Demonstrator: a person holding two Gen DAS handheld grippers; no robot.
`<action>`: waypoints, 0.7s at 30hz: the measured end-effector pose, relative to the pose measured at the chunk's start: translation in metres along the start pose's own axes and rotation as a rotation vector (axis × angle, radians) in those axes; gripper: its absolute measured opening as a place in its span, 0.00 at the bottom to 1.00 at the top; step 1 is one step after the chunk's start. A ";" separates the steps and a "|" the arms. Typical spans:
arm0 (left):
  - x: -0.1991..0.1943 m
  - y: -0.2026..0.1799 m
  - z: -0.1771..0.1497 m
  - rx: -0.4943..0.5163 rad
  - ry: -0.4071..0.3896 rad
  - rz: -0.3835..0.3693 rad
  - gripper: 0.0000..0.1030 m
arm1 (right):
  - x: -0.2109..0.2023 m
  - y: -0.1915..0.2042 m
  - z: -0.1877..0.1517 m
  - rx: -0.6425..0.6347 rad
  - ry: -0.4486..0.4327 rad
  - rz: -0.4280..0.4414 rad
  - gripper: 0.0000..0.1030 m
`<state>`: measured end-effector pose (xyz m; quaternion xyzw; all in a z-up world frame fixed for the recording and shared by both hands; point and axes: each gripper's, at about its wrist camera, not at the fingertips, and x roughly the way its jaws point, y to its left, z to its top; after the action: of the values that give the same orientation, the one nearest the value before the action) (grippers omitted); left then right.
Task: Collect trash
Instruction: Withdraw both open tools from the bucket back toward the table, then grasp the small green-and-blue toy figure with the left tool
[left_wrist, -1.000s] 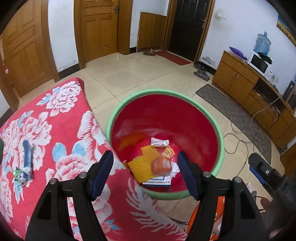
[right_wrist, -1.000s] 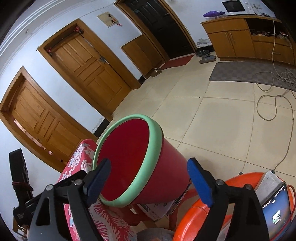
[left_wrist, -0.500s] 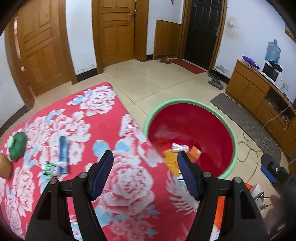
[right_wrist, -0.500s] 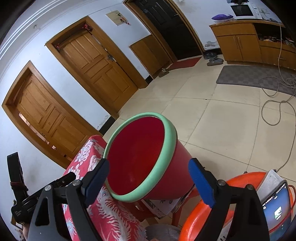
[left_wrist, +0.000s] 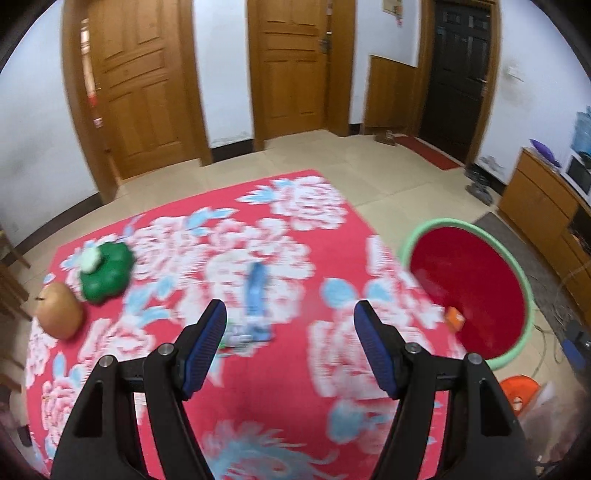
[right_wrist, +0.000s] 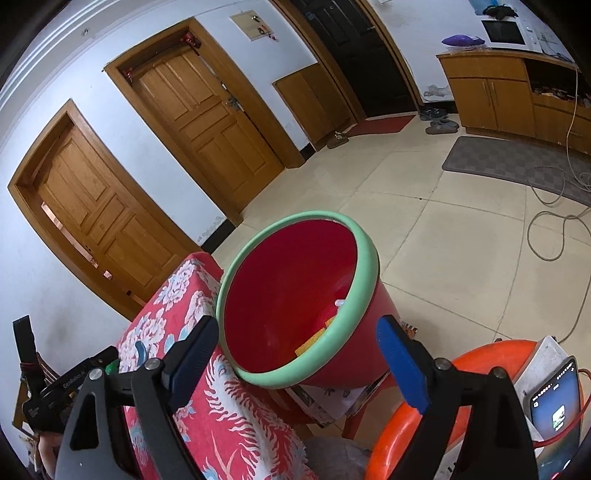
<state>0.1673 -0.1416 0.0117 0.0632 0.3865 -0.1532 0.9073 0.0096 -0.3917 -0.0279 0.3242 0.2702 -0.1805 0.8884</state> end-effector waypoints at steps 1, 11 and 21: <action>0.001 0.008 -0.001 -0.009 -0.005 0.017 0.69 | 0.001 0.001 -0.001 -0.004 0.005 -0.002 0.87; 0.028 0.061 -0.010 -0.060 0.055 0.025 0.54 | 0.013 0.013 -0.007 -0.031 0.047 -0.027 0.87; 0.057 0.064 -0.022 -0.063 0.125 -0.022 0.54 | 0.018 0.020 -0.011 -0.061 0.073 -0.044 0.87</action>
<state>0.2105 -0.0887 -0.0454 0.0400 0.4475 -0.1468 0.8812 0.0296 -0.3723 -0.0362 0.2971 0.3148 -0.1798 0.8834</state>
